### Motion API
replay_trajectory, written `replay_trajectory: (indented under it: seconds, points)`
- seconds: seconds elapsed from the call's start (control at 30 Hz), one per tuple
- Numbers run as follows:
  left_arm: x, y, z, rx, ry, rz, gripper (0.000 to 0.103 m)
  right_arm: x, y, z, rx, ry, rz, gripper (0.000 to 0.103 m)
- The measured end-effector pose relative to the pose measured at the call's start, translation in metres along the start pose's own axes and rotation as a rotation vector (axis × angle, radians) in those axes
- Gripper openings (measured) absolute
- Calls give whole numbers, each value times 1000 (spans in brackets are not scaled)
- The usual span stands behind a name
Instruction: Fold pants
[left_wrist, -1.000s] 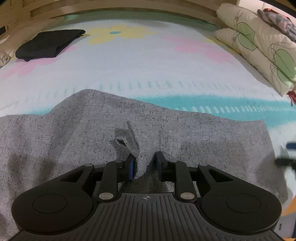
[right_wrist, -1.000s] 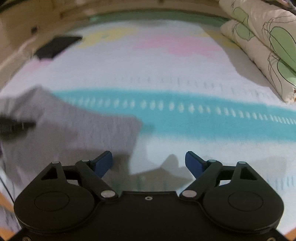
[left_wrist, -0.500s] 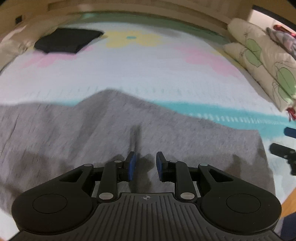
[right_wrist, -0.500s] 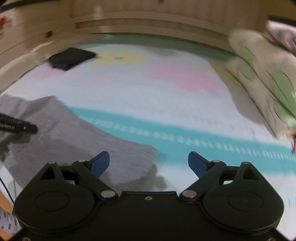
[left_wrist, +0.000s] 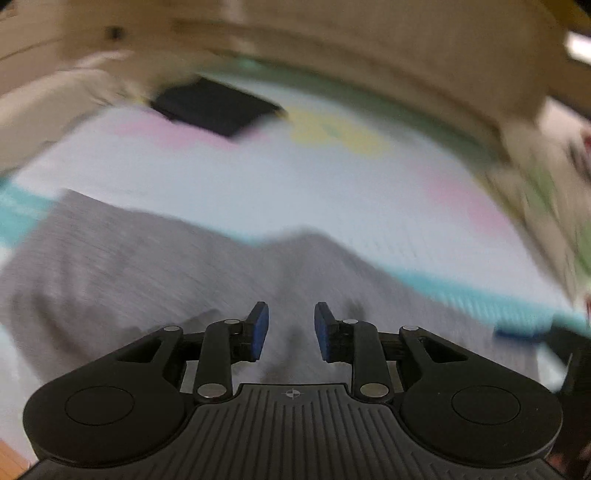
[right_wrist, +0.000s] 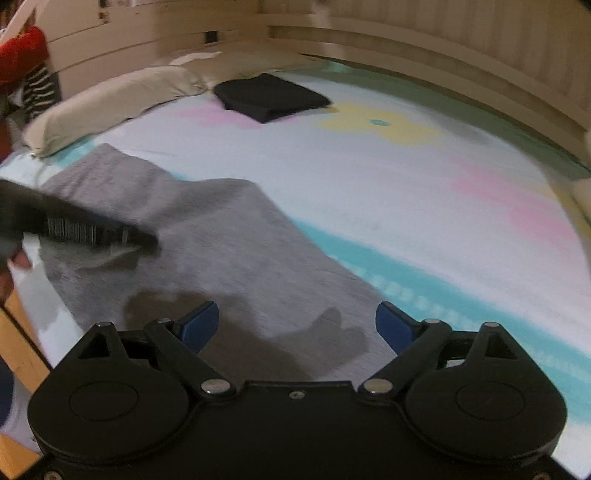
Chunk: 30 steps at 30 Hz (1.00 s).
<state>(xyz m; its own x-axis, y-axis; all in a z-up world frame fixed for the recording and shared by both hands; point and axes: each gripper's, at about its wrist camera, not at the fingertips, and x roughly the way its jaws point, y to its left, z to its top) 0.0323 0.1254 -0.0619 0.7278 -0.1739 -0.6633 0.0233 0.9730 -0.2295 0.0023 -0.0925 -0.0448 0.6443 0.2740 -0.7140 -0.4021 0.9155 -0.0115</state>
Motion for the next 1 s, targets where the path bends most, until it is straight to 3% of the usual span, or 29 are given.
replay_trajectory:
  seconds: [0.2,0.27,0.33,0.43,0.53,0.6,0.73,0.83,0.93,1.0]
  points:
    - [-20,58,7,-199,-82,62,32,36,23,-3,-26,82,59,93]
    - [-21,75,4,-268,-71,74,34,47,29,-10,-35,119,60,96]
    - [-23,90,-1,-329,-60,78,39,50,26,-16,6,95,49,102]
    - [-23,98,-1,-366,-57,98,42,54,20,-14,47,117,69,102]
    - [-23,81,1,-285,-63,72,42,52,18,-8,64,137,72,102]
    - [-16,59,3,-177,-58,44,42,49,17,-3,82,119,92,98]
    - [0,9,1,93,-1,-54,42,42,14,0,67,51,72,97]
    - [12,-15,-13,245,79,-79,42,41,14,0,45,42,57,97]
    - [33,-12,-33,260,266,-32,42,45,14,-2,30,59,54,97]
    - [28,-8,-40,274,242,-41,42,45,15,-5,18,71,56,97]
